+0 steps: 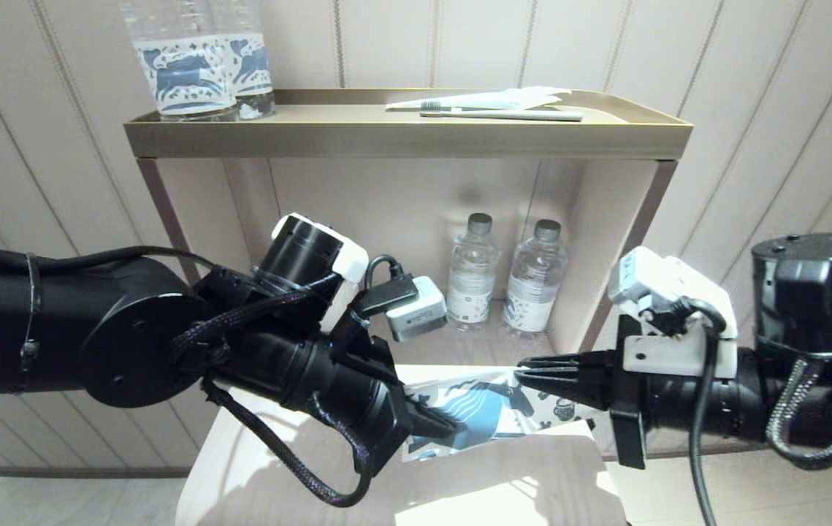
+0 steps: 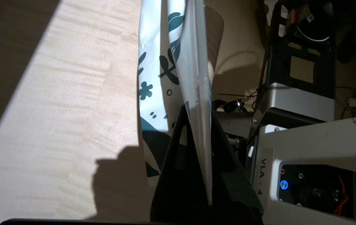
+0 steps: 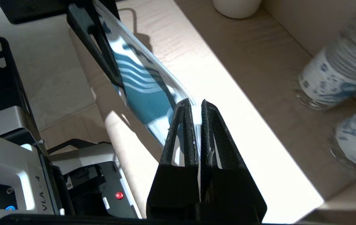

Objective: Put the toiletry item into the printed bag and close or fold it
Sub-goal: Close the strorage bag and place it on the desk

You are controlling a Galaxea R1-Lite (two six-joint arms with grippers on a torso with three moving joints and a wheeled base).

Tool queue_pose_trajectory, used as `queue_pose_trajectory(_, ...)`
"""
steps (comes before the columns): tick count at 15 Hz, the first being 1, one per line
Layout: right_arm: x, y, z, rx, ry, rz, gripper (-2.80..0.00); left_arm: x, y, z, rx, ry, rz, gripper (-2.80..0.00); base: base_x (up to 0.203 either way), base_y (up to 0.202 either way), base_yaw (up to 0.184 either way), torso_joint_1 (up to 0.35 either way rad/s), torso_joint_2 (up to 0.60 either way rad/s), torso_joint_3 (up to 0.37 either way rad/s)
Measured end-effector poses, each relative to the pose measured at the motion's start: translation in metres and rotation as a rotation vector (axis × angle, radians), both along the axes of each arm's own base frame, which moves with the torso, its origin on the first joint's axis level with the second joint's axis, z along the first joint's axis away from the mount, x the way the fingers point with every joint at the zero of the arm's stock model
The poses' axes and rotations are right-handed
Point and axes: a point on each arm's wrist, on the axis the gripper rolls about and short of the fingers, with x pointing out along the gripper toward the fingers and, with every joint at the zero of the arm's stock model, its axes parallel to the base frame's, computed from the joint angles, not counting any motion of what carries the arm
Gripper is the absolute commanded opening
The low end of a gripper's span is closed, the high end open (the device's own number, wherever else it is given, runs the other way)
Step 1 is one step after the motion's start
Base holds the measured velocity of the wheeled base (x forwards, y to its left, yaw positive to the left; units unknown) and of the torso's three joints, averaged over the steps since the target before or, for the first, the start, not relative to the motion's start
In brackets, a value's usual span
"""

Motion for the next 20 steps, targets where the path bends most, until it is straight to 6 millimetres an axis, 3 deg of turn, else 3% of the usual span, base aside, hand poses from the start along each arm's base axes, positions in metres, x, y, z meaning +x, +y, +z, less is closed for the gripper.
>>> queue_pose_trajectory(9, -0.024, -0.059, -0.010, 0.016, 0.004, -0.119, -2.80, -0.007, 0.020, 0.001, 0.015, 0.009, 0.029, -2.80, 0.000, 0.000, 0.000, 0.000, 0.00, 0.000)
queue_pose_trajectory(15, -0.028, -0.066, -0.010, 0.016, 0.017, -0.145, -2.80, -0.007, 0.028, -0.005, 0.027, 0.022, 0.047, -2.80, 0.000, 0.000, 0.000, 0.000, 0.00, 0.000)
queue_pose_trajectory(16, -0.028, -0.066, -0.010, 0.015, 0.013, -0.145, -1.28, -0.006, 0.028, -0.005, 0.027, 0.022, 0.047, -2.80, 0.000, 0.000, 0.000, 0.000, 0.00, 0.000)
queue_pose_trajectory(17, -0.028, -0.066, -0.011, 0.011, 0.010, -0.147, 0.00, -0.006, 0.028, -0.005, 0.028, 0.022, 0.048, -2.80, 0.000, 0.000, 0.000, 0.000, 0.00, 0.000)
queue_pose_trajectory(20, -0.027, -0.063, -0.012, 0.006, 0.011, -0.125, 0.00, -0.006, 0.027, -0.005, 0.024, 0.023, 0.041, -2.80, 0.000, 0.000, 0.000, 0.000, 0.00, 0.000)
